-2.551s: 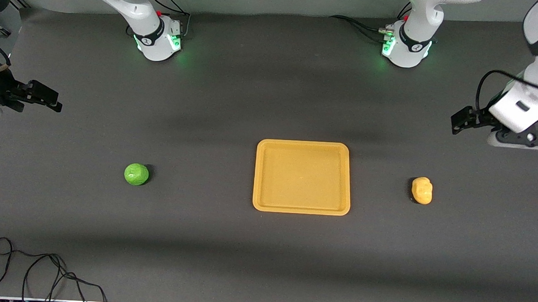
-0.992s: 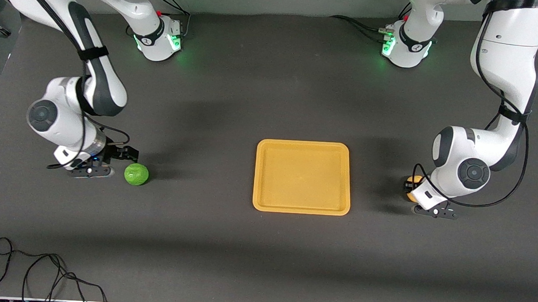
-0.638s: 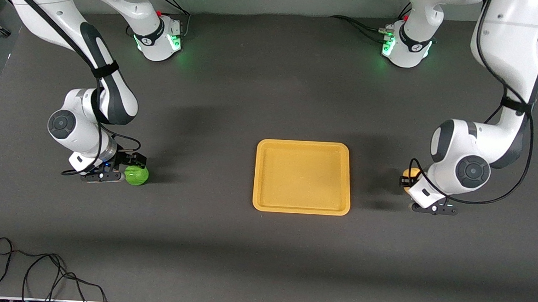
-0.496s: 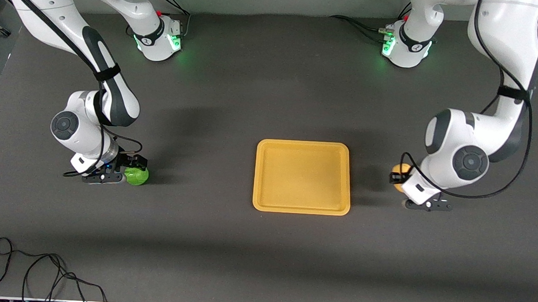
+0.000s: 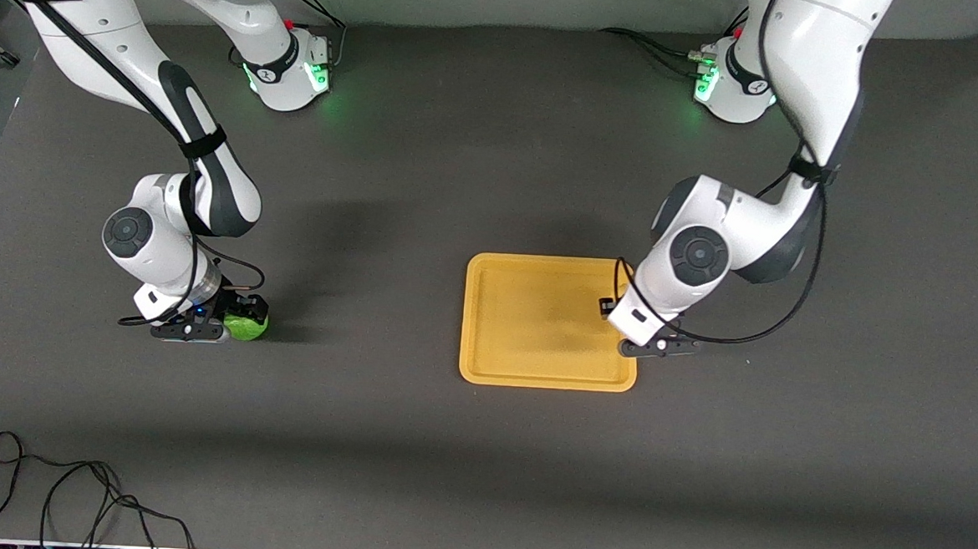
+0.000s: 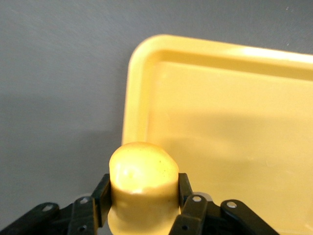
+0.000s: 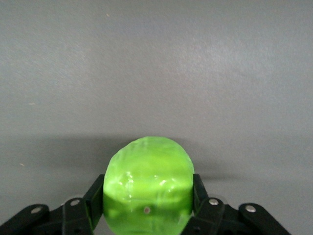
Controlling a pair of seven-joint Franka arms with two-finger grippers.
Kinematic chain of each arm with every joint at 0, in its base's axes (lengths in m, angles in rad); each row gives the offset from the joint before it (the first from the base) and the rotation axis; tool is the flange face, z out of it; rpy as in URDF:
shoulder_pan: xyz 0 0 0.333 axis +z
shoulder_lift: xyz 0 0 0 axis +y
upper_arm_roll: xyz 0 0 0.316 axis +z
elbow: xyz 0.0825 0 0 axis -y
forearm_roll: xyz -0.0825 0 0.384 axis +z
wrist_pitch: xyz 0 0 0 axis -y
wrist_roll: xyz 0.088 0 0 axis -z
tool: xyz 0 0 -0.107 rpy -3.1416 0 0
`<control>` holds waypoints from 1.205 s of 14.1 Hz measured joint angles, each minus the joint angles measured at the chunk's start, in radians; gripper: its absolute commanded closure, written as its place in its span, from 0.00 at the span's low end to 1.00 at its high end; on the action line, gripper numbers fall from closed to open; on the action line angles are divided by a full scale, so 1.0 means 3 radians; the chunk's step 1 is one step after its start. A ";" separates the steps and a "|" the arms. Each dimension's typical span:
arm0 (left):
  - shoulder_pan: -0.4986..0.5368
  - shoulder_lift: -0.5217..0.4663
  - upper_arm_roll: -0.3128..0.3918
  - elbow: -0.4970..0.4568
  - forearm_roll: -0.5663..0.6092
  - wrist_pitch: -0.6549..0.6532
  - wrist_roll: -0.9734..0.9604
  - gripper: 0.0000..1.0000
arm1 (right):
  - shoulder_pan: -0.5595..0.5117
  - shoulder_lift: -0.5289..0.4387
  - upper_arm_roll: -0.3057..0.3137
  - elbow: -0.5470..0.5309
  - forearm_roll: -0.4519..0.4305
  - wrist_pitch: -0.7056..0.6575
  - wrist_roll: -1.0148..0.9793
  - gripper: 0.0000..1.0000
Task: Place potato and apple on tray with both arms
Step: 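Carry the potato onto the tray while the right gripper lifts the apple, then release the potato and withdraw the left gripper while the right gripper carries the apple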
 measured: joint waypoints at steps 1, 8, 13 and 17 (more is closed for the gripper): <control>-0.0015 0.0070 0.0000 0.0006 0.0000 0.0040 -0.0020 0.69 | 0.0007 -0.0036 0.0001 0.0064 0.0000 -0.0155 0.0003 0.62; -0.0051 0.0211 0.0001 0.0037 0.0000 0.0138 -0.0131 0.06 | 0.0404 -0.0586 0.0021 0.0658 0.0152 -0.1556 0.0419 0.65; -0.0056 0.0217 0.0012 0.0065 0.0016 0.0119 -0.0130 0.00 | 0.1227 -0.0358 0.0044 0.1075 0.0344 -0.1615 0.1753 0.65; 0.0035 -0.0177 0.0057 0.0198 0.0024 -0.0484 0.0060 0.00 | 0.1821 0.0303 0.0050 0.1823 0.0365 -0.1600 0.2625 0.65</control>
